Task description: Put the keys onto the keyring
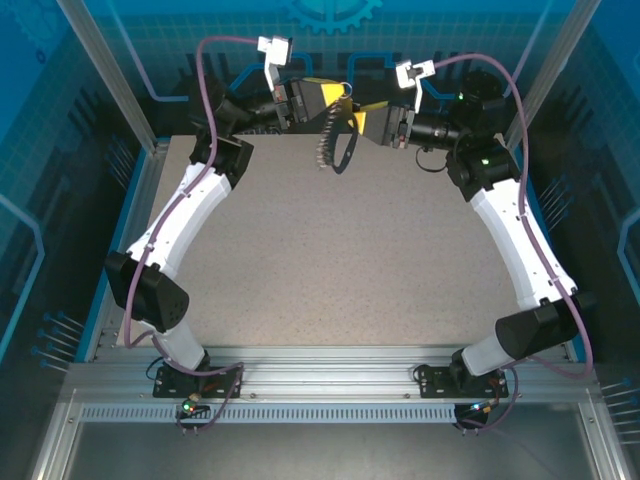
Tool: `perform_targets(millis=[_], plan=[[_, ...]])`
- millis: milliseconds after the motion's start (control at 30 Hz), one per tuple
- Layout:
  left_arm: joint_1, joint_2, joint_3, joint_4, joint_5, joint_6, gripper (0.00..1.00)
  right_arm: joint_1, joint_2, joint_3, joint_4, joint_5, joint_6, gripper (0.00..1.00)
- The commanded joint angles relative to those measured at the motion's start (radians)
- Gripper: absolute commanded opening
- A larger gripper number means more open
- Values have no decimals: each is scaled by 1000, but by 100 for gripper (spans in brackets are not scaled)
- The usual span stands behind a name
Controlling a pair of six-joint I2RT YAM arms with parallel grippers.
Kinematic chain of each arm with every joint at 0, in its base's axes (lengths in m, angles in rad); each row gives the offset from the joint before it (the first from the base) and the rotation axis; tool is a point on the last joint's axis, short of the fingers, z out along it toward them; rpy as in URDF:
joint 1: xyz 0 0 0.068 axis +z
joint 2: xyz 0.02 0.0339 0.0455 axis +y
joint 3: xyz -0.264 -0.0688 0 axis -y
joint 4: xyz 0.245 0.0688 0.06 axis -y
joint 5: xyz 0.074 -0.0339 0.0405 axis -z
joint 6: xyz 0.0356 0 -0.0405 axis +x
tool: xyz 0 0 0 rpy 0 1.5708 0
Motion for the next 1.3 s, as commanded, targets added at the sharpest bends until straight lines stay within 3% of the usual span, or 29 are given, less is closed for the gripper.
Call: perform_targets(millis=[0,467,533,633,1133,1267], plan=[[-1,0,41,55,1,-26,0,19,-41,-14,-39,10,-49,48],[-4,-10,35,55,13,-32,0,66,-32,117,-263,251,-232,49],[-4,-13,31,55,16,-31,0,66,-33,123,-271,280,-243,54],[-4,-14,33,55,19,-34,0,66,-19,145,-283,284,-251,61],[-4,-13,32,65,39,-47,0,65,17,232,-342,325,-307,56],[-4,-13,35,65,41,-48,0,61,0,231,-397,372,-356,60]])
